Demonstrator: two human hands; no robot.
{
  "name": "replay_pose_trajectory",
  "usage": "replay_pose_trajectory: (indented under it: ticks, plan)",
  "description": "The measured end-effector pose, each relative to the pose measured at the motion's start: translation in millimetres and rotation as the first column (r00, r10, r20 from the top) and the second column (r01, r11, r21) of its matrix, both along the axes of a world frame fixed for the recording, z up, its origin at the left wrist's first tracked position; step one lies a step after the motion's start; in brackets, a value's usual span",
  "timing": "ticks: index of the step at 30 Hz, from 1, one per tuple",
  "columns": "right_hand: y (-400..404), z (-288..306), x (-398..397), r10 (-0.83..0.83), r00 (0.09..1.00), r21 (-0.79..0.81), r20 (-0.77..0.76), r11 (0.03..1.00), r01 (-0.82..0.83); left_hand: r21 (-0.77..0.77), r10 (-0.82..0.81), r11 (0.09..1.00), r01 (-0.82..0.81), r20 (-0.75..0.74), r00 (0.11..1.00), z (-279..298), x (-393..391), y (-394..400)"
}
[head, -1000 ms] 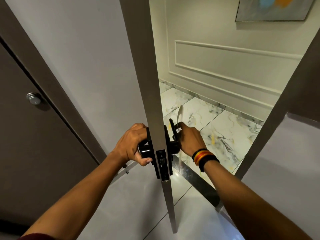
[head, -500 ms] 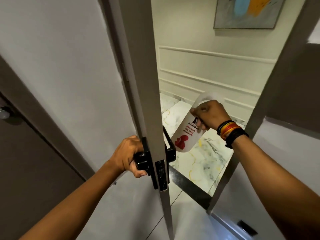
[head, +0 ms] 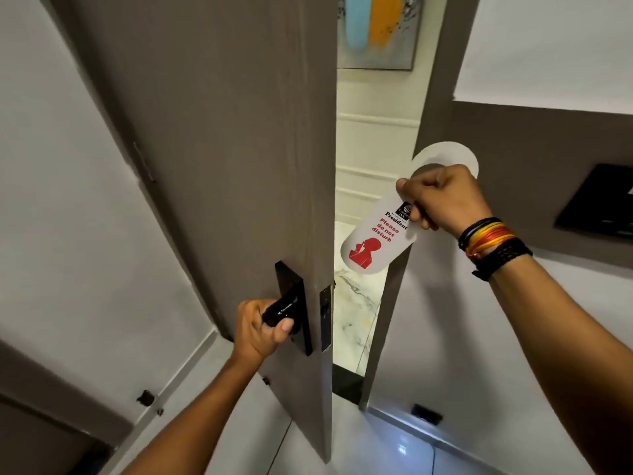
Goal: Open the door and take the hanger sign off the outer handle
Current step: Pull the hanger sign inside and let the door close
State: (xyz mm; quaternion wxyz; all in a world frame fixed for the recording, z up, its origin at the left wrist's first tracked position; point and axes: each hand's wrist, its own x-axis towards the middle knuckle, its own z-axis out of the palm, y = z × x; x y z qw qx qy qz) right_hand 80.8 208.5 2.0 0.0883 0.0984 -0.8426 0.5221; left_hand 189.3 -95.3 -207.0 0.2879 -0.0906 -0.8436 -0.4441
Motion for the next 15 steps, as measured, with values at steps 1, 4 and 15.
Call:
replay_pose_trajectory:
  ticks: [1, 4, 15]
  plan:
    - [7, 2, 1, -0.029, 1.0, -0.004, -0.012, 1.0, 0.029, 0.033, 0.003, 0.999, -0.003, 0.016, 1.0, 3, -6, 10]
    - [22, 6, 4, -0.109, 0.993, -0.003, -0.041, 0.994, 0.109, 0.072, 0.001, 0.997, -0.001, 0.011, 1.0, 14, -25, 34]
    - [57, 7, 19, -0.216, 0.969, 0.094, -0.122, 0.969, 0.227, 0.021, 0.102, 0.993, -0.113, 0.296, 0.95, 18, -109, 87]
